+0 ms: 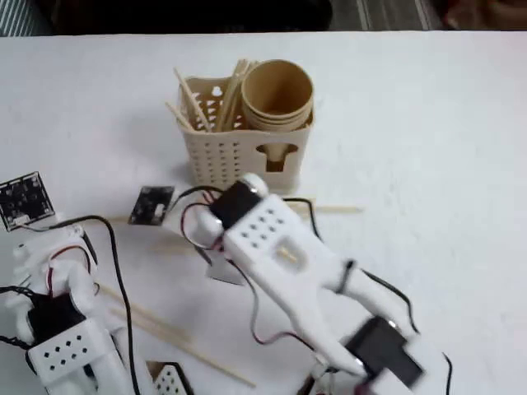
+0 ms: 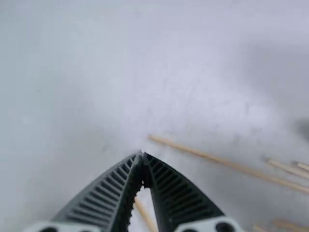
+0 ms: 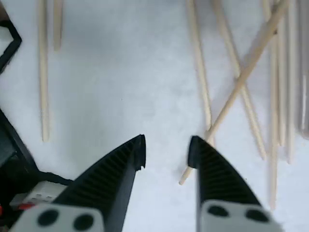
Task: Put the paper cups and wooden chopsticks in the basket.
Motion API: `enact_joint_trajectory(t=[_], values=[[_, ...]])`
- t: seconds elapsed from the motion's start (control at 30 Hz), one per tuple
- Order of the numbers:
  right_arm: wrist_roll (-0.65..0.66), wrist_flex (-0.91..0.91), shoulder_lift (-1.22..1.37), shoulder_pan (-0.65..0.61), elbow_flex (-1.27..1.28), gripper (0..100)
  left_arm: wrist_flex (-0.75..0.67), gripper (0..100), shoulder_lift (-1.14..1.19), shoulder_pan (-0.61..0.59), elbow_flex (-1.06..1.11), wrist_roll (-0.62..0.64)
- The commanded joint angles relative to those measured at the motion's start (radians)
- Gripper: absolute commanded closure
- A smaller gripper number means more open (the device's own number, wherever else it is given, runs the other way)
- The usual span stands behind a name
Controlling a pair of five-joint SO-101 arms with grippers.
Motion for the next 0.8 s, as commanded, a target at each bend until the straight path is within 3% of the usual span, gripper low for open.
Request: enact_joint_trajectory(t=[0.0,0.13,0.37,0.77], values=[[0.06,-0.035,0.102,-0.008,-0.043,64.6,-0.026,98,-0.016,-0.008,-0.002,0.0],[0.15,-0.079,0.208,0.01,-0.048,52.5,-0.026,98,-0.016,-0.008,-0.002,0.0],[0.176,-0.243,0.302,0.087,-0.048,52.2,-0.025,98,-0.016,-0.008,0.0,0.0],[0.175,-0.381,0.476,0.108,-0.069,52.3,-0.026,98,-0.018,-0.008,0.012,-0.041]])
